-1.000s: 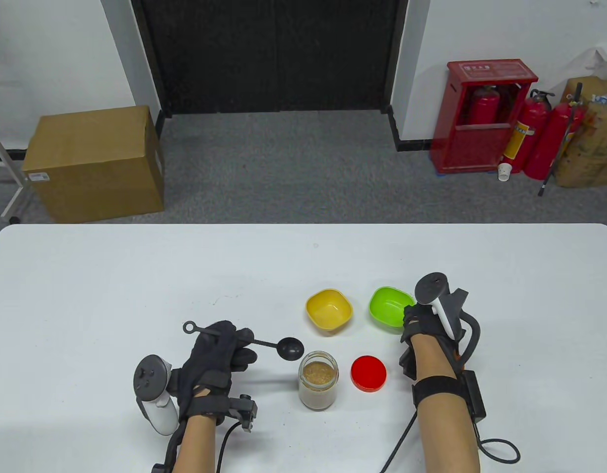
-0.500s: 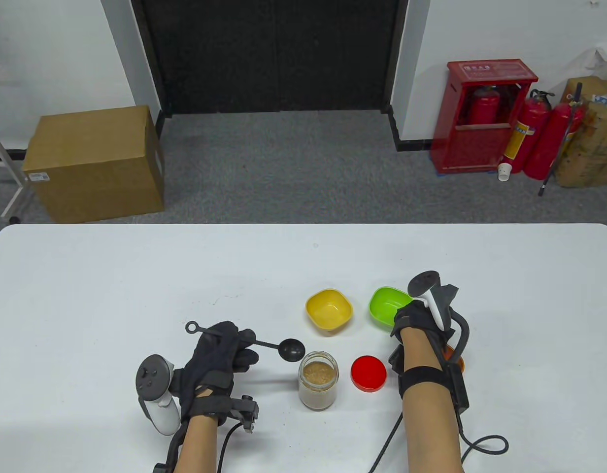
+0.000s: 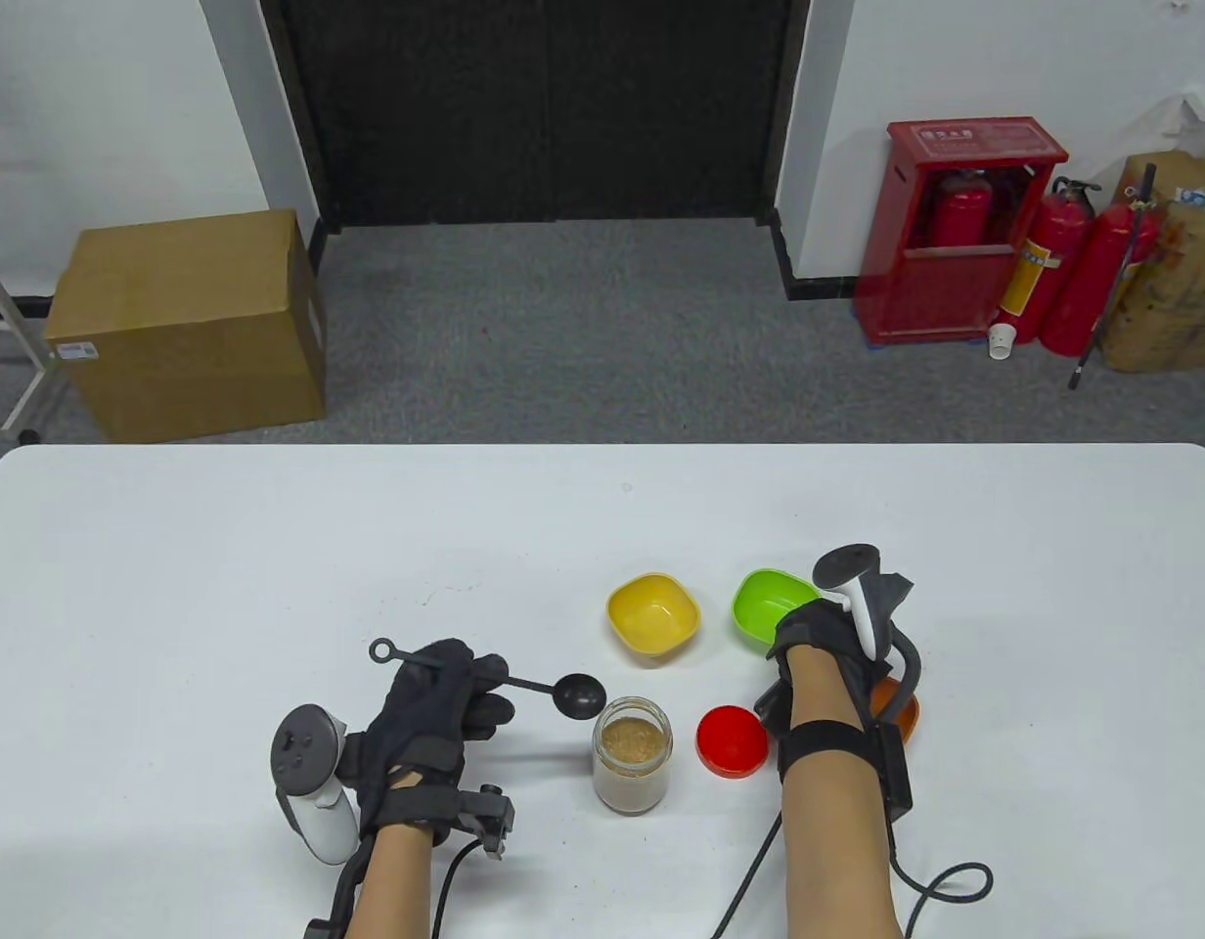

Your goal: Scoop brown sugar granules from jar into dishes

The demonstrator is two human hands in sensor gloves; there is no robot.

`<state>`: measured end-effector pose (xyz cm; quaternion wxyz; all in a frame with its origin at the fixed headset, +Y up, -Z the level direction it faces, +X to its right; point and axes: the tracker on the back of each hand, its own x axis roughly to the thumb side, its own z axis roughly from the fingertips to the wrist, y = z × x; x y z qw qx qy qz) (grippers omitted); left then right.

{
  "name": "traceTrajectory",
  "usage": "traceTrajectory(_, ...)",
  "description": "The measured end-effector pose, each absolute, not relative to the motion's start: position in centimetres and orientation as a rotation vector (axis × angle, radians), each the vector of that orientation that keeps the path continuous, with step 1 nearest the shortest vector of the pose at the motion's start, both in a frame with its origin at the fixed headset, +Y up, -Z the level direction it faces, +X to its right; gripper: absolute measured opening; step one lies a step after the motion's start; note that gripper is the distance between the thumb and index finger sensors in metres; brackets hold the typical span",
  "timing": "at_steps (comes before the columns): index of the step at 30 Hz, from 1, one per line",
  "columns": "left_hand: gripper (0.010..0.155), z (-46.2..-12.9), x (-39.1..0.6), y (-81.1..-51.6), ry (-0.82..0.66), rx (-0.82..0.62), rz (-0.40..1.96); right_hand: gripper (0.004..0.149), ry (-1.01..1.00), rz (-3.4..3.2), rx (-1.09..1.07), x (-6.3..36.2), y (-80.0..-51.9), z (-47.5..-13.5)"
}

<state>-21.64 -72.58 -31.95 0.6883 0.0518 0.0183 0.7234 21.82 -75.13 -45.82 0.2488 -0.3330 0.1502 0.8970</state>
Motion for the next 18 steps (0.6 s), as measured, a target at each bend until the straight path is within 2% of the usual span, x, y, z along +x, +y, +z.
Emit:
traceTrajectory(9, 0.049, -32.0, -21.2, -72.3, 0.02, 0.102, 1.629, 0.046, 0.277, 2.406, -0.83, 23.3, -73.3, -43.8)
traceTrajectory(18, 0.048, -32.1, -20.3, -70.3, -0.03, 0.123, 1.578, 0.045, 0.121, 2.468, -0.632, 23.8, -68.5, -40.5)
